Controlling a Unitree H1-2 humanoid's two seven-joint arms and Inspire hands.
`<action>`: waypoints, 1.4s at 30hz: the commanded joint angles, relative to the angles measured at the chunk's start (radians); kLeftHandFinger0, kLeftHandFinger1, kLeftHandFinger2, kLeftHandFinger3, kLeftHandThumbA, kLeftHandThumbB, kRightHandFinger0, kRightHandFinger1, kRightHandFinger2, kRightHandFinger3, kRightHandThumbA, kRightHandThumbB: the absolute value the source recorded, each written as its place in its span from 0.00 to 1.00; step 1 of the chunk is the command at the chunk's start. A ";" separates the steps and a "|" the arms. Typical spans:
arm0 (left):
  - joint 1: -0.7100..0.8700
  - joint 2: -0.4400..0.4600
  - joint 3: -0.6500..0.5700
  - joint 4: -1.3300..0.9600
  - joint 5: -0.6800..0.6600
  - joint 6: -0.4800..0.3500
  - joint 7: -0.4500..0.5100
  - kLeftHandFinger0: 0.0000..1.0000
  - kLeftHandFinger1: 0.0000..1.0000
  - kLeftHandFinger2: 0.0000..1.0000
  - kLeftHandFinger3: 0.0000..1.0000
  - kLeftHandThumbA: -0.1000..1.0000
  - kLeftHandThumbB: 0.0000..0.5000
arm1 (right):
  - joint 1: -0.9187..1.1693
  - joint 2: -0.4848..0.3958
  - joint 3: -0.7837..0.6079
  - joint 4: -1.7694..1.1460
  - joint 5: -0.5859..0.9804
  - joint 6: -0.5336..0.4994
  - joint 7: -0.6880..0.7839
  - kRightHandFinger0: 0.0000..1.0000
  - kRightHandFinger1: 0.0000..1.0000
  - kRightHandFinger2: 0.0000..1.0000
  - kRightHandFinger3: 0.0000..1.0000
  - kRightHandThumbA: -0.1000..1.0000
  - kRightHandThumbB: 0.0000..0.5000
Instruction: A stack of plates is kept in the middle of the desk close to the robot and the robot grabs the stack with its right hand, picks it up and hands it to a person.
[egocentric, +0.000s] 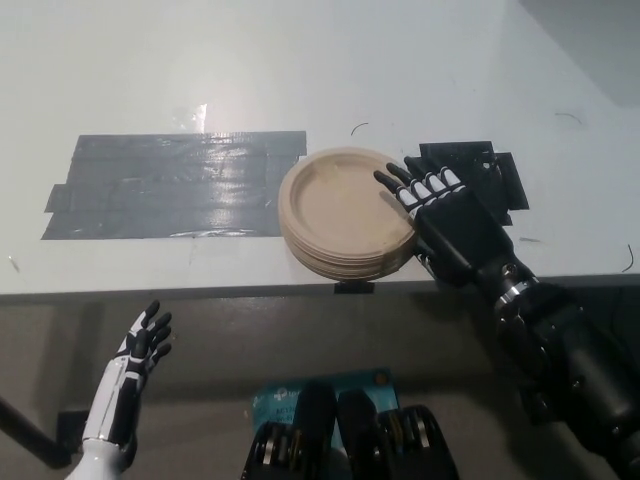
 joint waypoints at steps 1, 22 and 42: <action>-0.016 0.020 0.000 -0.032 0.013 -0.004 -0.012 1.00 1.00 1.00 1.00 1.00 0.00 | -0.023 0.000 0.010 0.008 0.041 -0.053 -0.018 1.00 1.00 1.00 1.00 1.00 1.00; -0.065 0.020 -0.010 -0.024 0.013 0.010 -0.017 1.00 1.00 1.00 1.00 1.00 0.00 | -0.182 0.047 0.106 0.326 -0.029 -0.087 -0.228 0.25 0.27 0.41 0.56 0.12 0.84; -0.130 0.023 -0.027 -0.006 0.040 0.006 -0.015 1.00 1.00 1.00 1.00 1.00 0.00 | -0.325 0.083 0.218 0.727 -0.008 -0.171 -0.693 0.00 0.00 0.17 0.40 0.00 0.64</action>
